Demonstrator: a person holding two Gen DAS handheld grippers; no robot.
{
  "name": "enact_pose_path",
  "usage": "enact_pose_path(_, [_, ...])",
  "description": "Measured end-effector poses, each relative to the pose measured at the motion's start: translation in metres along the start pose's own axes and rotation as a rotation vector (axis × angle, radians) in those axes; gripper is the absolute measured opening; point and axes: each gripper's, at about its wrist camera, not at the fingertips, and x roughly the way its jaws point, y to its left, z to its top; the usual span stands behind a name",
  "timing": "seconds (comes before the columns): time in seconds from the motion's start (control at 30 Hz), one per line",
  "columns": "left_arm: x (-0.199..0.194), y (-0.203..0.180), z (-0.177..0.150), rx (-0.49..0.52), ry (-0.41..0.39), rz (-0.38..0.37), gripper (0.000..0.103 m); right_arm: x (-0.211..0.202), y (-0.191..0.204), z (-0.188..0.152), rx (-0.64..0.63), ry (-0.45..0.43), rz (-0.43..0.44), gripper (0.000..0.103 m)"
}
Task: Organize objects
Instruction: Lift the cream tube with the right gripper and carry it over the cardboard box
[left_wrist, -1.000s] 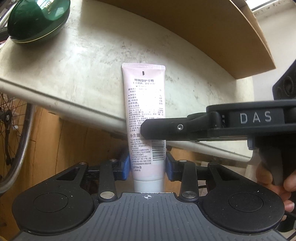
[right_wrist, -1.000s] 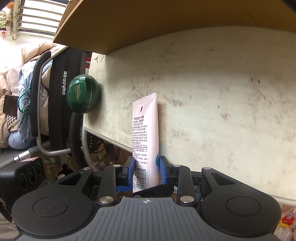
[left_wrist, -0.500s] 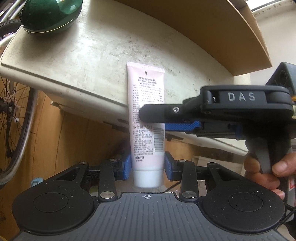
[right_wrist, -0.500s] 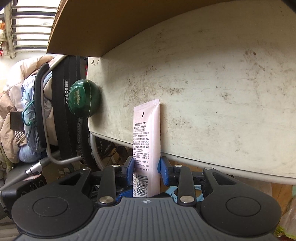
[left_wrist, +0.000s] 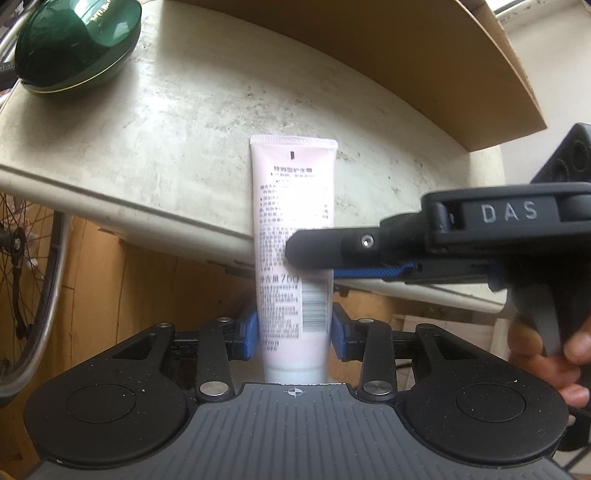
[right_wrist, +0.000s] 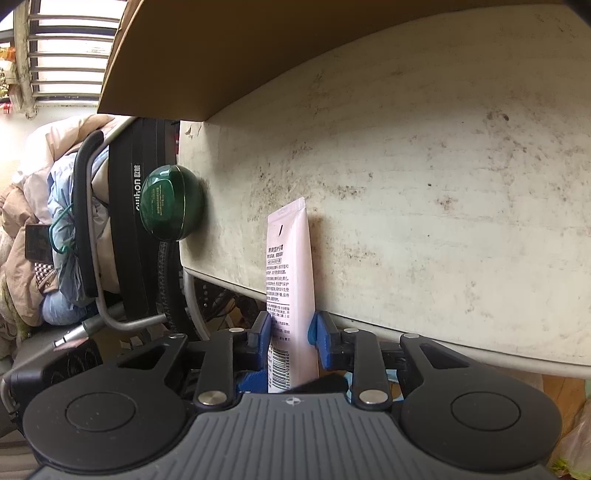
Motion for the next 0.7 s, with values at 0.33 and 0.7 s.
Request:
enact_pose_path(0.33, [0.000,-0.007,-0.003,0.047,-0.051,0.056,0.037,0.000,0.000,-0.003,-0.021,-0.026,-0.001,0.029])
enact_pose_path(0.7, [-0.004,-0.012,-0.003,0.103,-0.084,0.096,0.037,-0.005,0.004,-0.007,-0.069,-0.039,0.018,0.029])
